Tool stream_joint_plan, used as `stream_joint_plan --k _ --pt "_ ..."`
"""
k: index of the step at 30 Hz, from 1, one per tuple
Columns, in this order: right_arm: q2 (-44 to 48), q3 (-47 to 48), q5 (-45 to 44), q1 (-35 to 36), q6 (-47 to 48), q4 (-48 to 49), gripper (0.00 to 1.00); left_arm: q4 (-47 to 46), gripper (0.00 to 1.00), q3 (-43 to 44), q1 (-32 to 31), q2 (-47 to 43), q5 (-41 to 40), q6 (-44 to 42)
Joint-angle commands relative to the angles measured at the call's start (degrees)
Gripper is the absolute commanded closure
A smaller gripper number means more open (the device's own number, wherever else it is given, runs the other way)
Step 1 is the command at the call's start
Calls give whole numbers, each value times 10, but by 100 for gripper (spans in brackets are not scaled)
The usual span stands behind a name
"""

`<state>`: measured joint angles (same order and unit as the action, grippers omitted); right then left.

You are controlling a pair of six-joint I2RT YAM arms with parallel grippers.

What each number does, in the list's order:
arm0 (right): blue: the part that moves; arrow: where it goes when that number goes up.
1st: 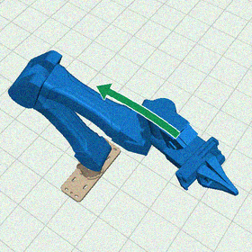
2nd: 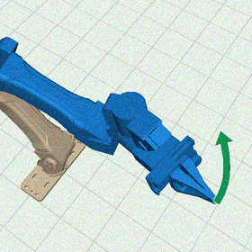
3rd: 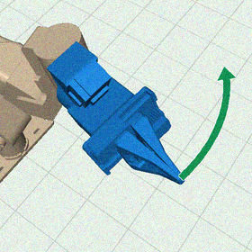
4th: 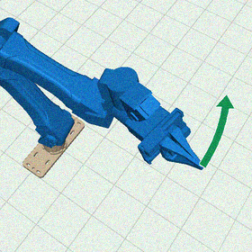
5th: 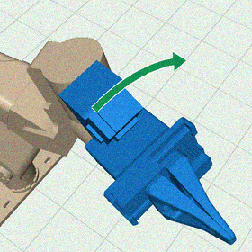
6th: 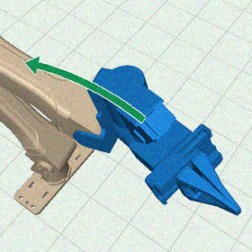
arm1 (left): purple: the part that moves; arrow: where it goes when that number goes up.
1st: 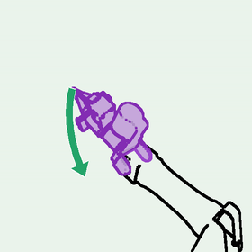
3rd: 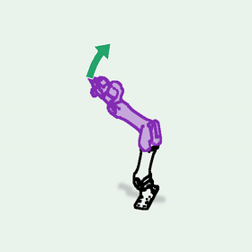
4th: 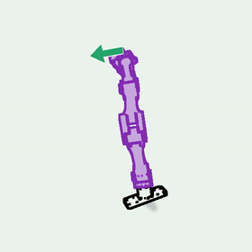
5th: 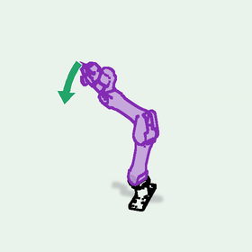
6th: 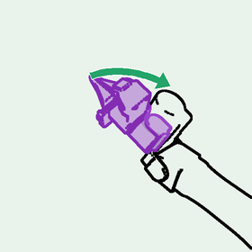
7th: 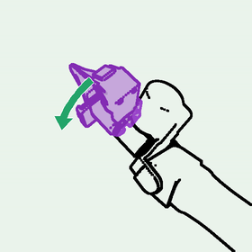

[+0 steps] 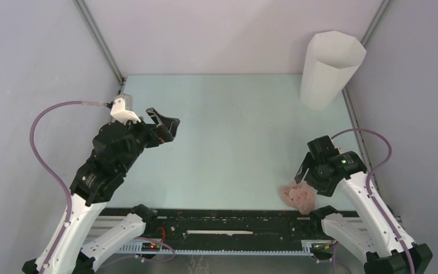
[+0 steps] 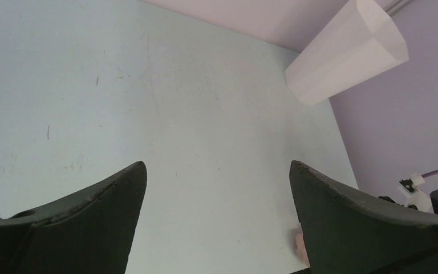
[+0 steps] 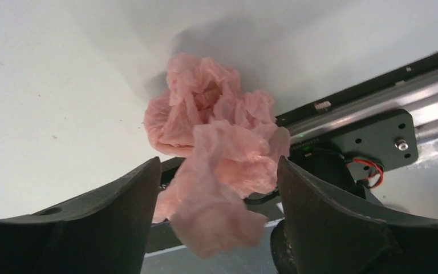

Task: Put the trash bags into the trash bin

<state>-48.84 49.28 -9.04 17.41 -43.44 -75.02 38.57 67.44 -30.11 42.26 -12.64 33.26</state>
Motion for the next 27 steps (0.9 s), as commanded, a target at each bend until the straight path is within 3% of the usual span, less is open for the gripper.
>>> stream_joint_plan --k 1,4,9,13,20,27 --pt "-12 4 -18 37 2 68 21 -1 0 -3 -4 -2 13 9" --pt "-7 11 22 58 37 97 34 4 0 -3 -4 -2 20 16" --pt "5 15 109 72 83 162 77 12 0 -8 -5 -5 37 30" --pt "-14 33 148 88 115 202 98 9 0 -22 -6 -7 60 39" --pt "-42 50 339 90 114 326 100 -51 0 -58 -13 10 176 64" --pt "-63 53 451 84 109 413 100 -110 0 -96 -34 101 277 149"
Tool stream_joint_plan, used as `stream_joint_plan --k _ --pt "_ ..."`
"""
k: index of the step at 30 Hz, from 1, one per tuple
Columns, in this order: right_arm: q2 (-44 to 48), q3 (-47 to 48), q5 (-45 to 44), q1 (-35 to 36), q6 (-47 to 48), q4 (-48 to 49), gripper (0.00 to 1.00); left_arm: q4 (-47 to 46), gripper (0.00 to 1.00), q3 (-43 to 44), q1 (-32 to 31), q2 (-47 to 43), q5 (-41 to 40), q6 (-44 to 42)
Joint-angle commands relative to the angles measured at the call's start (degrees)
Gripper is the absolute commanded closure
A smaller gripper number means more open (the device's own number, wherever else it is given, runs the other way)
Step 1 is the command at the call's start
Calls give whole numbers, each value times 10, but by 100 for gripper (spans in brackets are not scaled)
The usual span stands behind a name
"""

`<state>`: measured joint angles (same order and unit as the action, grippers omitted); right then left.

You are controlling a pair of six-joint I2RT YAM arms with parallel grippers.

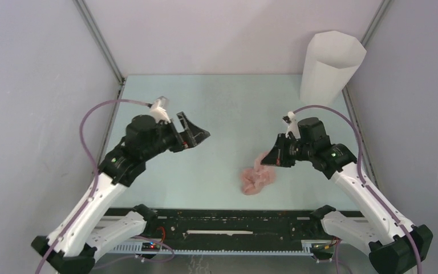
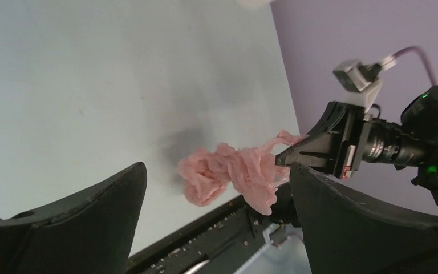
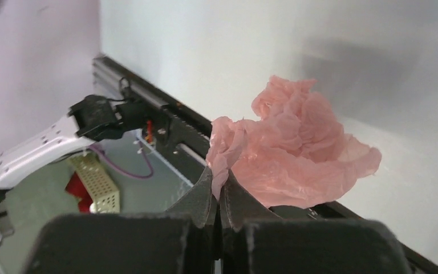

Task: Put the trash bags into the trash bin

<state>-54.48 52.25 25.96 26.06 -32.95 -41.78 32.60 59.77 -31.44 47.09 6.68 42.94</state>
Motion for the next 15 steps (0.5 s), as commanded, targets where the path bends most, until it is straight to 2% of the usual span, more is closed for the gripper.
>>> stream_joint_plan --k 1,5,9,12,15 --pt "-8 24 114 -7 2 90 100 -49 0 -17 -30 70 92 51" --pt "-13 25 122 -33 4 102 100 -30 1 -2 -69 119 97 34" --pt "-49 2 61 -70 9 78 100 -5 0 -5 -99 160 82 24" --pt "-94 -20 110 -118 0 73 100 1 0 -6 -120 206 92 12" --pt "-104 -42 122 -164 9 59 100 3 0 4 -154 248 55 -15"
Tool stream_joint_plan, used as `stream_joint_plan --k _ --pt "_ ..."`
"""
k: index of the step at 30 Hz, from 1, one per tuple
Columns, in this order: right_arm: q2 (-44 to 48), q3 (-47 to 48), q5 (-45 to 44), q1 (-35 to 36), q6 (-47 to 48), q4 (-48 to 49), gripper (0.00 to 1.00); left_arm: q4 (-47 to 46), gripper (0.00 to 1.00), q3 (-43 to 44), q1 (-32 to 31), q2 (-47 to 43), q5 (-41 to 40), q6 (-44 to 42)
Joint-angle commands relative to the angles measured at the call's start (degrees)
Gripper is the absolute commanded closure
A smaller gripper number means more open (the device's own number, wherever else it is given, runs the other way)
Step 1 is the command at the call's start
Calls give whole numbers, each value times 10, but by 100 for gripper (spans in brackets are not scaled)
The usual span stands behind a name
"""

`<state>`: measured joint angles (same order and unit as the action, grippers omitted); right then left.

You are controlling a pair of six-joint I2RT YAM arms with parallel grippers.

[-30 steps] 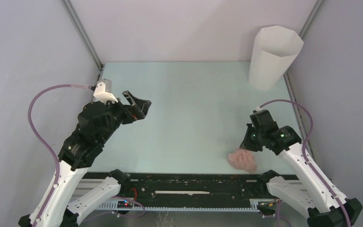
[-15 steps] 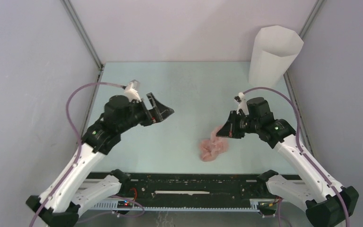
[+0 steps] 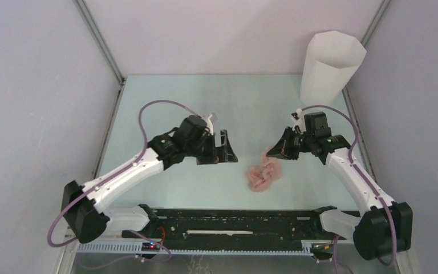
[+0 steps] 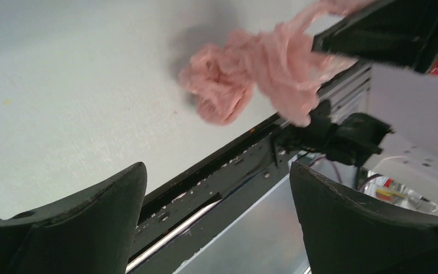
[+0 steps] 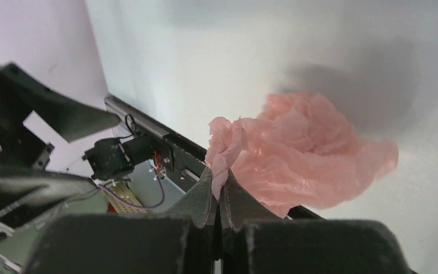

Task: Put the trash bags into the trash bin

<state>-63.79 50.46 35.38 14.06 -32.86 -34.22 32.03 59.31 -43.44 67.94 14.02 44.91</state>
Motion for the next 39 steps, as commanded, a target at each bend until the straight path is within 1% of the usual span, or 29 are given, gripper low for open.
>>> stream_joint_plan --k 1,4,8,10,12,16,19,20,22,23,24,28,30,33,35,39 --pt "-13 -28 29 -58 14 -24 100 5 0 11 -47 53 -25 -41" --pt "-20 -30 27 -82 43 -53 100 -23 2 15 -62 100 -18 -40" --pt "-15 -32 18 -86 71 -84 100 -107 5 14 -64 165 42 -10" --pt "-7 -35 9 -89 80 -91 100 -130 8 24 -64 204 64 3" --pt "1 -39 8 -96 85 -94 100 -158 8 37 -66 246 82 11" --pt "1 -42 18 -107 92 -96 100 -168 10 78 -68 330 107 19" --pt "6 -42 24 -110 93 -100 100 -173 12 99 -69 381 111 32" --pt "9 -42 24 -110 93 -101 100 -172 14 106 -69 392 110 32" --pt "18 -42 21 -111 94 -106 100 -160 23 121 -70 409 105 27" --pt "23 -42 18 -111 96 -110 100 -150 32 127 -69 414 100 20" --pt "29 -42 14 -111 97 -114 100 -138 39 130 -69 415 92 12" --pt "51 -42 -4 -116 106 -128 100 -79 72 122 -57 383 38 -29" --pt "61 -42 -12 -118 108 -134 100 -59 83 97 -41 338 7 -46" --pt "77 -43 -31 -126 98 -138 100 -31 92 49 -1 247 -39 -70" --pt "86 -42 -34 -132 91 -140 100 -9 99 22 29 172 -71 -82" --pt "93 -42 -1 -134 94 -141 100 13 100 -7 84 13 -110 -108"
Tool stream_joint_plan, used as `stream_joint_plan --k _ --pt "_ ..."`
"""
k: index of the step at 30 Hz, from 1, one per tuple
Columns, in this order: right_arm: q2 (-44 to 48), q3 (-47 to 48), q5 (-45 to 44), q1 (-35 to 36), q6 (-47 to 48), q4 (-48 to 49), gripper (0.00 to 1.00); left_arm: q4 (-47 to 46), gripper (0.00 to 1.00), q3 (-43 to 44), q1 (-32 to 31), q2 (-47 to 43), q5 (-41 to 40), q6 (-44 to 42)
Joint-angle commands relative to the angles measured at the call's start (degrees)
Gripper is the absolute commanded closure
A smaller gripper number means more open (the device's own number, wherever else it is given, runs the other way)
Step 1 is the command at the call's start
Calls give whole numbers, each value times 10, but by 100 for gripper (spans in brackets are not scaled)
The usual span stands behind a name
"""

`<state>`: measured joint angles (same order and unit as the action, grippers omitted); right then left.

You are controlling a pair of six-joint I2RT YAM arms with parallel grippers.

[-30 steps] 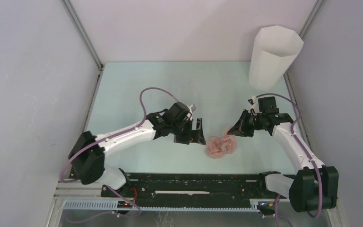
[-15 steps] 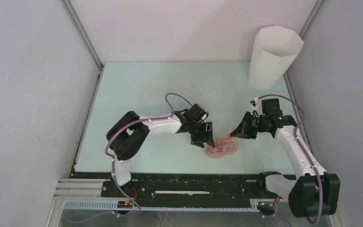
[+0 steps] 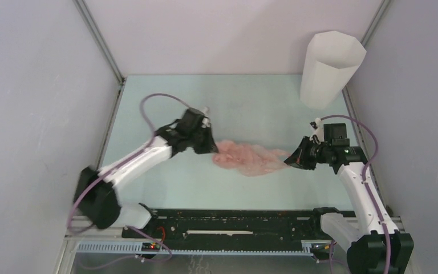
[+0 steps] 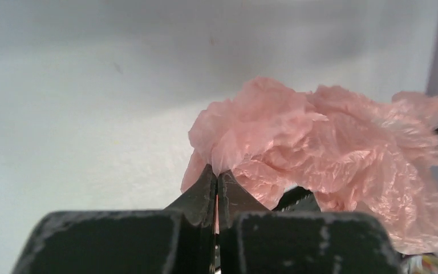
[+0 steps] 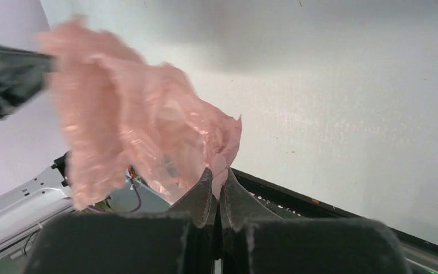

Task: Put the trash bags into the trash bin

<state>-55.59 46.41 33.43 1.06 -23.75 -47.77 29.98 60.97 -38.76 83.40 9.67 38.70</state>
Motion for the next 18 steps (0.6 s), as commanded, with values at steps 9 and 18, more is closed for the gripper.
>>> stream_joint_plan --k 9,18 --pt "55 -1 57 3 13 3 99 80 100 17 51 -309 -148 -99" --pt "88 3 46 3 22 -23 99 93 100 16 59 -389 -146 -132"
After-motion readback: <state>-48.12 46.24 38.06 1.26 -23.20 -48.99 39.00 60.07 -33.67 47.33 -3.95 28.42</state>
